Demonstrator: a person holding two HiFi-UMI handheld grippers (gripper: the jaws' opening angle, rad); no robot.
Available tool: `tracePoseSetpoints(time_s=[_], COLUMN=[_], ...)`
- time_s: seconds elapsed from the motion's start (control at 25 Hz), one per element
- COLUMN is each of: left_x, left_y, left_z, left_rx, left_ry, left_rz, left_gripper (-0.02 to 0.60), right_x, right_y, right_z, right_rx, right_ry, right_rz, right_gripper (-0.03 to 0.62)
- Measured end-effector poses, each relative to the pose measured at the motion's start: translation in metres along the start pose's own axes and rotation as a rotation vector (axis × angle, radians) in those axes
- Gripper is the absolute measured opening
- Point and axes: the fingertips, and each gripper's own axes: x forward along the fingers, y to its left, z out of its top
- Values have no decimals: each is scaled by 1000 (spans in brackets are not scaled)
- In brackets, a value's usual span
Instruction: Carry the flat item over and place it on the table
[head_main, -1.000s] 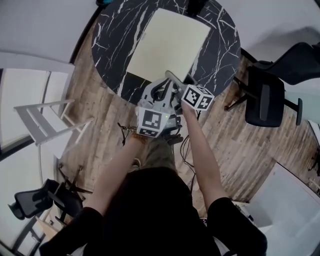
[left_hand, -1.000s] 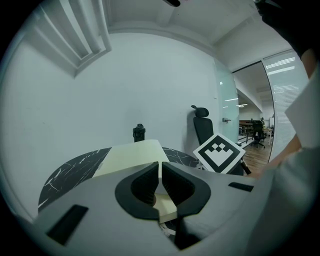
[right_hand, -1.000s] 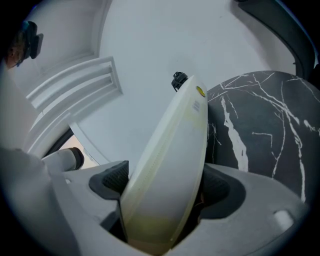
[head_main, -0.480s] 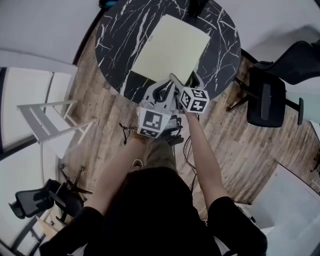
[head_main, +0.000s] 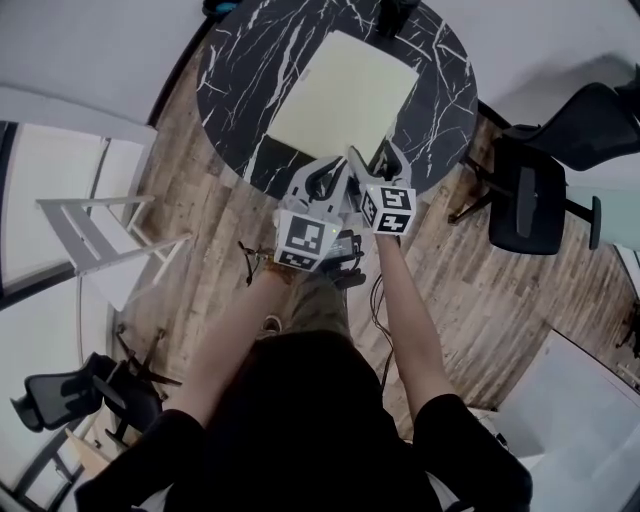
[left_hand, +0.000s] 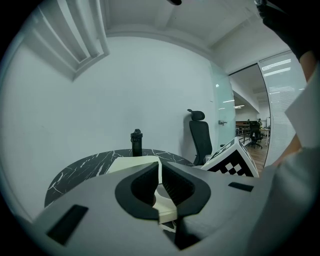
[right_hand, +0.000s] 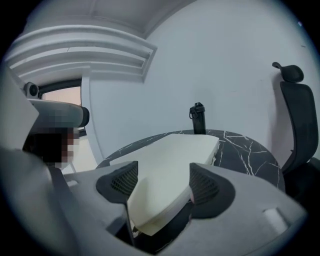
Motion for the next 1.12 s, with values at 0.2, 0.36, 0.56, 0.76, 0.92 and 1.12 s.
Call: tracePoseSetpoints(time_s=[0.2,0.36,0.56,0.76,0.92,1.12], left_x=[-14,-30,-48,-70,-91,-112], left_y=[-9,-15,-18,-21,-26,-27], left_z=[11,18,27,32,42,48], left_rx=[-3,-3,3,3,2,11], left_ry=[-5,-11,-28,-44,-59,-76], left_rz=[-27,-29,-36,-36,-50,-51], left_gripper=[15,15,15,15,15,15], right_x=[-19,-36,-56,-72,-88,-104], right_y=[15,29,44,61,78,97], right_z=[9,16,29,36,51,59], right_rx=[-61,-77,-101,-121,-146,-147], right_ry=[-4,-9,-37,-42,-70,-88], right_rz=[5,12,1,-13,-26,-35], right_gripper=[228,194,144,115,98,98])
